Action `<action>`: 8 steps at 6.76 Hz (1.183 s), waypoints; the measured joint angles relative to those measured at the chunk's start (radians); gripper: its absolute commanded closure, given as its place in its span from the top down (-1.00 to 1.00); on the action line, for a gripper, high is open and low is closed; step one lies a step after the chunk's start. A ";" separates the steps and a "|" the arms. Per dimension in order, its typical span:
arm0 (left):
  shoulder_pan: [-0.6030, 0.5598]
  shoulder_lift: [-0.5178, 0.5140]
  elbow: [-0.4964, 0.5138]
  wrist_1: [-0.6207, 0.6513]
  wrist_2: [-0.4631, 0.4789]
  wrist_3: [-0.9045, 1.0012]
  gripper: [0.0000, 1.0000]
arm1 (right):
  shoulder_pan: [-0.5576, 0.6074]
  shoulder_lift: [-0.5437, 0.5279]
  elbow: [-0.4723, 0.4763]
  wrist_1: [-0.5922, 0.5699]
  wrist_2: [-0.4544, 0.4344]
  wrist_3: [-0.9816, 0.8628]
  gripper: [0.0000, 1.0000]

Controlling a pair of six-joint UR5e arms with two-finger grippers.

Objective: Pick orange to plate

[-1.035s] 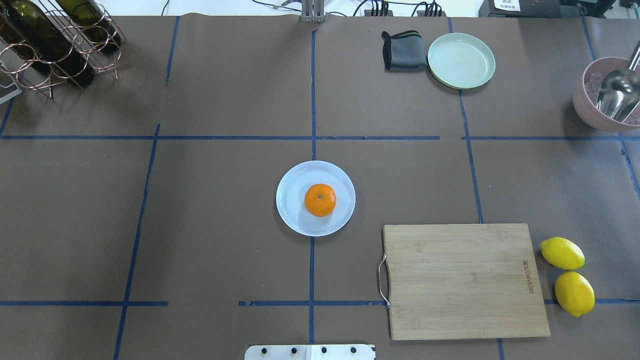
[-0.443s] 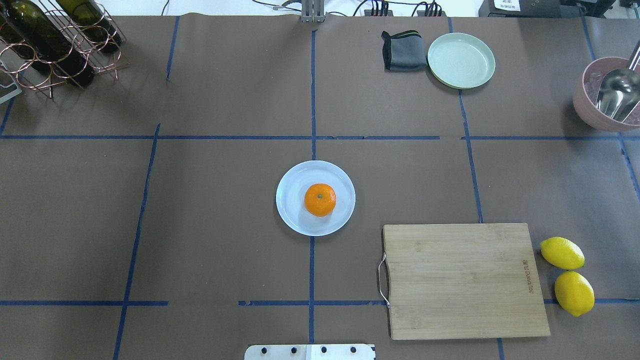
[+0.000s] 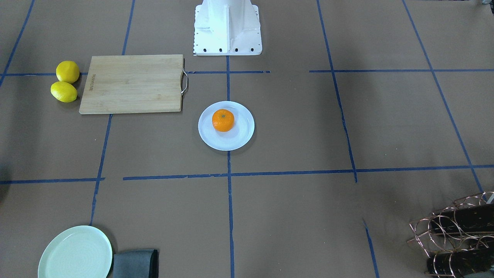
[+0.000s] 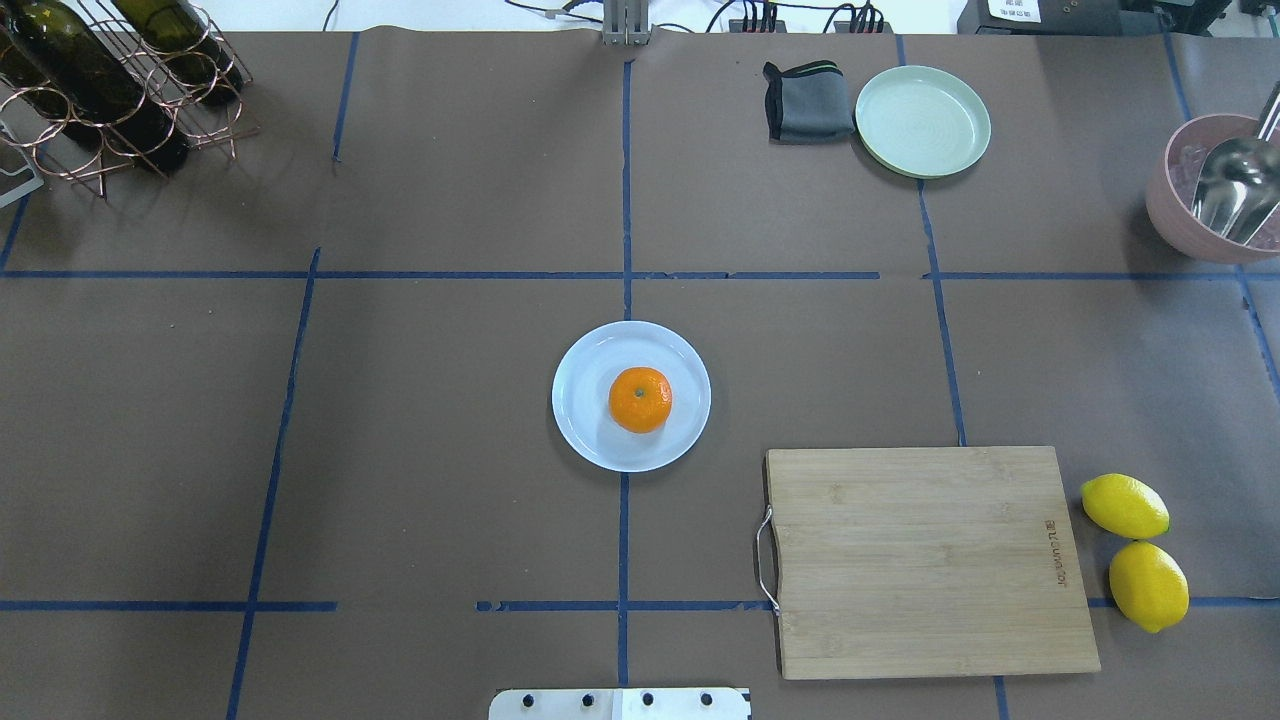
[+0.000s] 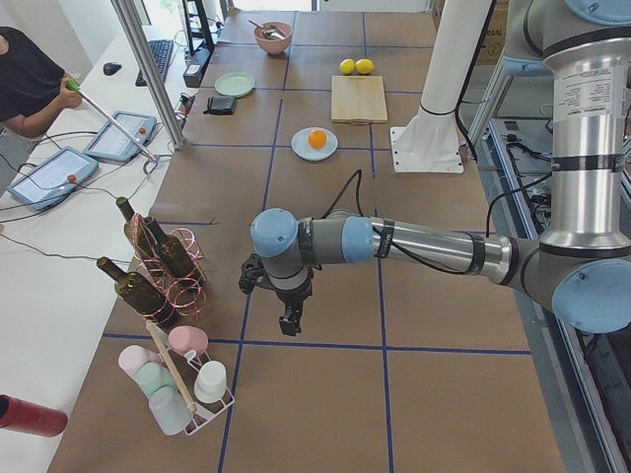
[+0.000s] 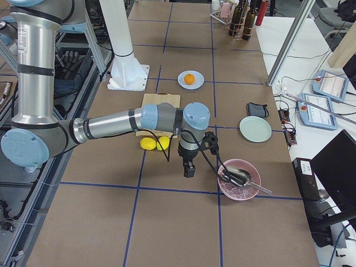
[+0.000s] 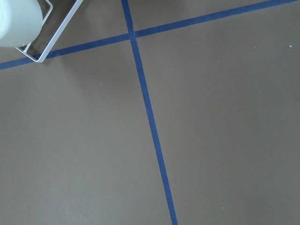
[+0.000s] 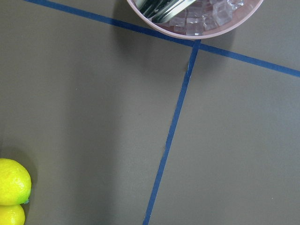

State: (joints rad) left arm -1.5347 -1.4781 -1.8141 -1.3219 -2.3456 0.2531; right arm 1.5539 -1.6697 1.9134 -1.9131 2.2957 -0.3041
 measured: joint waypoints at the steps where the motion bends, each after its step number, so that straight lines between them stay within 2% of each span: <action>1: -0.003 0.005 -0.001 -0.002 -0.003 -0.014 1.00 | 0.000 -0.001 0.001 0.000 0.003 -0.003 1.00; 8: -0.015 -0.022 0.012 -0.025 -0.005 -0.090 1.00 | 0.000 0.005 0.001 -0.003 -0.003 0.002 1.00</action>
State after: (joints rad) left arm -1.5495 -1.4998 -1.8026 -1.3471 -2.3511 0.1628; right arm 1.5539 -1.6651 1.9140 -1.9157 2.2924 -0.3017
